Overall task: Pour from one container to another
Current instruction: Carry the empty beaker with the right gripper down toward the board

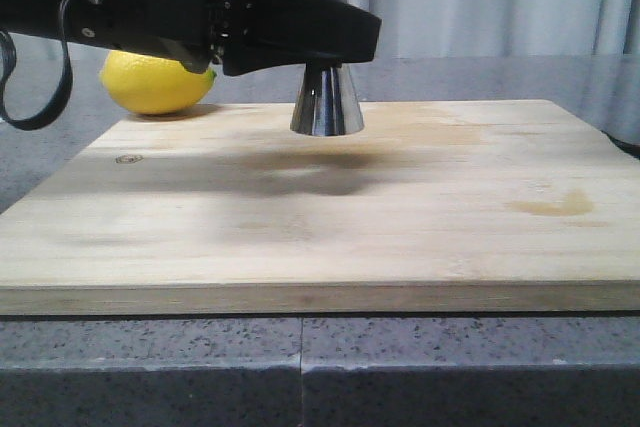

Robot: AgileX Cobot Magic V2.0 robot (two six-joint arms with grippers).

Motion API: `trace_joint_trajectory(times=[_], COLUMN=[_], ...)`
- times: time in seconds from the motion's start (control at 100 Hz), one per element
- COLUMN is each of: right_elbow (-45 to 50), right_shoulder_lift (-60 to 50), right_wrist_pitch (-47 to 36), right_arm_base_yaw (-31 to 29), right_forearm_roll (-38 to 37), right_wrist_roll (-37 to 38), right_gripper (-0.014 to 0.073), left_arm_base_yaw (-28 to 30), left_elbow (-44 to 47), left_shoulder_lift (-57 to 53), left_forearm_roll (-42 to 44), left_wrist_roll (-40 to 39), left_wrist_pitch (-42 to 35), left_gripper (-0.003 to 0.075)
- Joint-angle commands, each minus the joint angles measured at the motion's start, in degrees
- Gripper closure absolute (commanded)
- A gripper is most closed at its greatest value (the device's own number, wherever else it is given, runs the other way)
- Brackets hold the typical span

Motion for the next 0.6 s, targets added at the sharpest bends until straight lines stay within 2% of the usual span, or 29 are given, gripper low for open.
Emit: trace_joint_trajectory(times=[0.0, 0.15, 0.25, 0.35, 0.49, 0.59], right_elbow=[-2.1, -2.1, -1.7, 0.0, 3.1, 6.1], right_shoulder_lift=[-1.0, 0.2, 1.0, 1.1, 1.1, 1.1], right_wrist_pitch=[-4.0, -5.8, -7.2, -10.7, -14.0, -18.8], right_arm_base_yaw=[-0.3, -0.3, -0.3, -0.3, -0.5, -0.5], right_forearm_roll=[8.5, 19.1, 23.3, 27.0, 35.8, 41.2], right_wrist_roll=[-8.7, -18.1, -22.3, -26.1, -34.9, -38.5], right_gripper=[0.0558, 0.0558, 0.0558, 0.0558, 0.0558, 0.0558], left_arm_base_yaw=[-0.6, -0.6, -0.6, -0.6, -0.6, -0.6], left_elbow=[-1.3, -1.3, -1.3, -1.3, -1.3, -1.3], left_shoulder_lift=[-2.8, -2.8, -2.8, -2.8, -2.8, -2.8], left_forearm_roll=[-2.3, -2.3, -2.3, -2.3, -2.3, -2.3], left_wrist_roll=[-0.4, -0.4, -0.4, -0.4, -0.4, -0.4], left_wrist_pitch=[-11.4, -11.4, -11.4, -11.4, -11.4, -11.4], left_gripper=[0.0739, 0.0739, 0.0739, 0.0739, 0.0739, 0.0739])
